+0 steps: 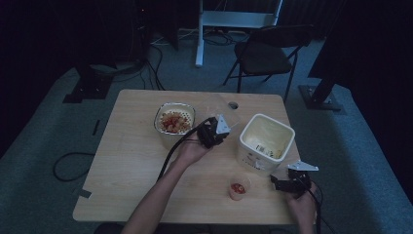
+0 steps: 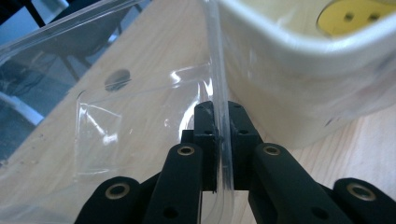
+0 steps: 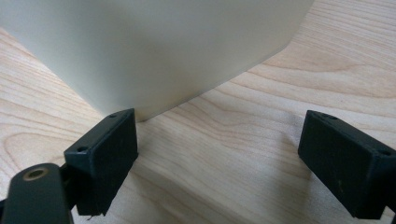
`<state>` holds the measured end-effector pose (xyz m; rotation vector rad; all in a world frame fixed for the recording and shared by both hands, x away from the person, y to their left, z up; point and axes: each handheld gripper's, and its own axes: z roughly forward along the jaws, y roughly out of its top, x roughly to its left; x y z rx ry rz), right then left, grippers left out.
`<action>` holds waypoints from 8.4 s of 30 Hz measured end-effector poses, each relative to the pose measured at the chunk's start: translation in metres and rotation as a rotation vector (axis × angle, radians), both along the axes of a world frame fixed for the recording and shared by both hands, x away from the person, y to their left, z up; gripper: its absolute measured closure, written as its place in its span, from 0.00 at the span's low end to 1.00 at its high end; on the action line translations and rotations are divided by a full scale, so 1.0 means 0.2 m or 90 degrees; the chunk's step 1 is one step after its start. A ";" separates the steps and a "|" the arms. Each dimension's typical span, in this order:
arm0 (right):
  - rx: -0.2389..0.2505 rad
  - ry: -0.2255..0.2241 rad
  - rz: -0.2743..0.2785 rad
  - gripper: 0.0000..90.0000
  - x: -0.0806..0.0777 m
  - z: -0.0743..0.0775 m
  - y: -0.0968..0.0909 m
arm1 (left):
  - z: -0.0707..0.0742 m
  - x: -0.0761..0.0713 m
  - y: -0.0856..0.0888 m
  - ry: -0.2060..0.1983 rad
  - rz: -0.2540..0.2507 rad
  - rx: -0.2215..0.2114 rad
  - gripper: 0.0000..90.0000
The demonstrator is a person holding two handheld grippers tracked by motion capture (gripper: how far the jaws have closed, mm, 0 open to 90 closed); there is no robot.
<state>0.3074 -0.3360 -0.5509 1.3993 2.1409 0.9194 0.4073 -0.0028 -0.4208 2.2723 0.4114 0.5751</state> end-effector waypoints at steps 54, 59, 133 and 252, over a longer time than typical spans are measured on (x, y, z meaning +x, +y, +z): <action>0.000 0.000 -0.001 0.13 0.00 0.00 0.00 | 0.31 -0.18 -0.36 -0.045 -0.116 -0.071 0.48; 0.001 0.000 -0.002 0.13 0.00 0.00 0.00 | 0.31 -0.18 -0.33 -0.032 -0.115 -0.074 0.47; 0.000 -0.001 -0.042 0.13 -0.02 0.00 0.03 | -0.46 -0.53 -0.10 0.150 -0.177 -0.169 0.29; 0.000 0.000 -0.049 0.13 -0.01 0.00 0.04 | 0.31 0.25 0.99 -0.145 0.321 0.068 0.33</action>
